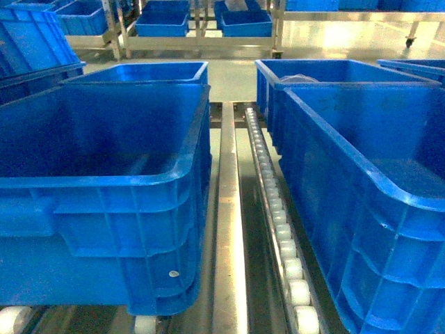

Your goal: Sort blue parts and orange caps into right shelf containers

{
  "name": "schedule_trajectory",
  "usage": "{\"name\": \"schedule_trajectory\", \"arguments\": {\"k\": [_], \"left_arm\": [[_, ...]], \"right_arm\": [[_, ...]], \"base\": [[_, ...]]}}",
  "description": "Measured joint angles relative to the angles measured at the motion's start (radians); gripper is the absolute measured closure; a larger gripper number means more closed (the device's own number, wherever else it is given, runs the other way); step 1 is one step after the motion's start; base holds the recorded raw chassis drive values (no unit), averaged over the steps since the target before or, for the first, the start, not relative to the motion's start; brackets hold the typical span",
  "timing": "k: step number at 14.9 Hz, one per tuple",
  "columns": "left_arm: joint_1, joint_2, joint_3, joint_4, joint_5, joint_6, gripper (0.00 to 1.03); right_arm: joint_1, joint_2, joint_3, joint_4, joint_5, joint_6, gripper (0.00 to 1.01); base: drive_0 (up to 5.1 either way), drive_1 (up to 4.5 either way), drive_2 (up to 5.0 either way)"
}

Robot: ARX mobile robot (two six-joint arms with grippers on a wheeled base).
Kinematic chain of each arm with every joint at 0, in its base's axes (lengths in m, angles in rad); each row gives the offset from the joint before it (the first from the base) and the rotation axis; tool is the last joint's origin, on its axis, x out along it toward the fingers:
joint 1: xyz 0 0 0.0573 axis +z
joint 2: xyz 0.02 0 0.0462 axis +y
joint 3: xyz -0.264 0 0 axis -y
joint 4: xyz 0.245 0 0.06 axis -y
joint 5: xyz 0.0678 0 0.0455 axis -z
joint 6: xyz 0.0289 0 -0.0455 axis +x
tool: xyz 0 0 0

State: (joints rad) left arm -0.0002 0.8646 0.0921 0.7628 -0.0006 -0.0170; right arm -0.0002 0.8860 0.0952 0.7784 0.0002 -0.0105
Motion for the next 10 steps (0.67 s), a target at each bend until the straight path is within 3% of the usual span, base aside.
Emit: {"name": "schedule_trajectory", "arguments": {"k": [2,6,10], "left_arm": [[0.000,-0.154,-0.081,-0.080,0.000,0.000,1.01],[0.000,-0.229,-0.082,-0.140,0.000,0.000,1.01],[0.000,-0.409,-0.082,-0.307,0.000,0.000,1.01]], "right_arm": [[0.000,-0.156,-0.082,-0.076,0.000,0.002,1.00],[0.000,-0.230,-0.082,-0.136,0.000,0.002,1.00],[0.000,-0.414,-0.082,-0.307,0.000,0.002,1.00]], "base": [[0.0,0.00,0.0],[0.0,0.00,0.0],[0.0,0.00,0.0]]}}
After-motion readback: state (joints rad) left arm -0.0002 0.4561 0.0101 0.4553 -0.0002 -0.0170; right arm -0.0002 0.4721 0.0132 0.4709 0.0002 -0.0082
